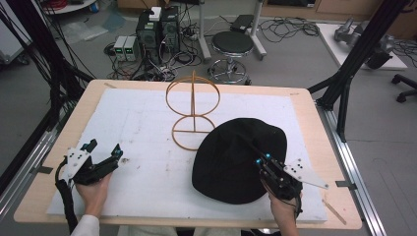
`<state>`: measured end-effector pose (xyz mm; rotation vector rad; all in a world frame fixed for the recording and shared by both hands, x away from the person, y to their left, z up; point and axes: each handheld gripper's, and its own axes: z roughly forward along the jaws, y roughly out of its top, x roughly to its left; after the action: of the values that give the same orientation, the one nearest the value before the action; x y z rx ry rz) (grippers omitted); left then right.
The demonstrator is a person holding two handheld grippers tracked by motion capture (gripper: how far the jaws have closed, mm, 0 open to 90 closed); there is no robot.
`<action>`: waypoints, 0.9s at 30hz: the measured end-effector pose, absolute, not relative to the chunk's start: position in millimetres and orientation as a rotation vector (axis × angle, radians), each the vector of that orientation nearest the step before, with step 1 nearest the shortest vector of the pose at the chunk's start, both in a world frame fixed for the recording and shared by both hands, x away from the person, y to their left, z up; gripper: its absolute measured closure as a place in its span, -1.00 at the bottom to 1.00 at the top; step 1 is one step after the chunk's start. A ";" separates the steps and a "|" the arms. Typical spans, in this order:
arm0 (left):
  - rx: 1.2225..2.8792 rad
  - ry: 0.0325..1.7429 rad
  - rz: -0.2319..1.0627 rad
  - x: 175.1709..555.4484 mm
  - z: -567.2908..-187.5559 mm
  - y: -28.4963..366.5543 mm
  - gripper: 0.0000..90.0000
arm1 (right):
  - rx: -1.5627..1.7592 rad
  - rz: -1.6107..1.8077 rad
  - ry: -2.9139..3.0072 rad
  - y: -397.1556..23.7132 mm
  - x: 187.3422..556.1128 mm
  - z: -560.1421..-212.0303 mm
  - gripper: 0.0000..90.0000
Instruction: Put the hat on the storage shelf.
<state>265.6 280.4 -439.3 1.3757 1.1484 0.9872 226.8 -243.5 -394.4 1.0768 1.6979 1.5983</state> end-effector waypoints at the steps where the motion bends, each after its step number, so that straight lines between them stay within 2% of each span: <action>1: 1.374 1.150 0.986 265.6 -439.3 280.5 -0.60 | 1.074 1.604 1.687 -243.7 225.8 -392.9 0.86; 22: 1.363 1.164 0.970 264.2 -439.7 283.0 -0.60 | 1.044 1.642 1.545 -252.5 230.9 -374.2 0.86; 27: 1.368 1.162 0.969 265.1 -440.4 281.9 -0.60 | 1.018 1.645 1.520 -254.2 237.2 -359.3 0.86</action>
<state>265.1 281.9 -440.4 1.3680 1.1615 0.9686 237.2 -254.2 -359.3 1.0181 1.5198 1.6447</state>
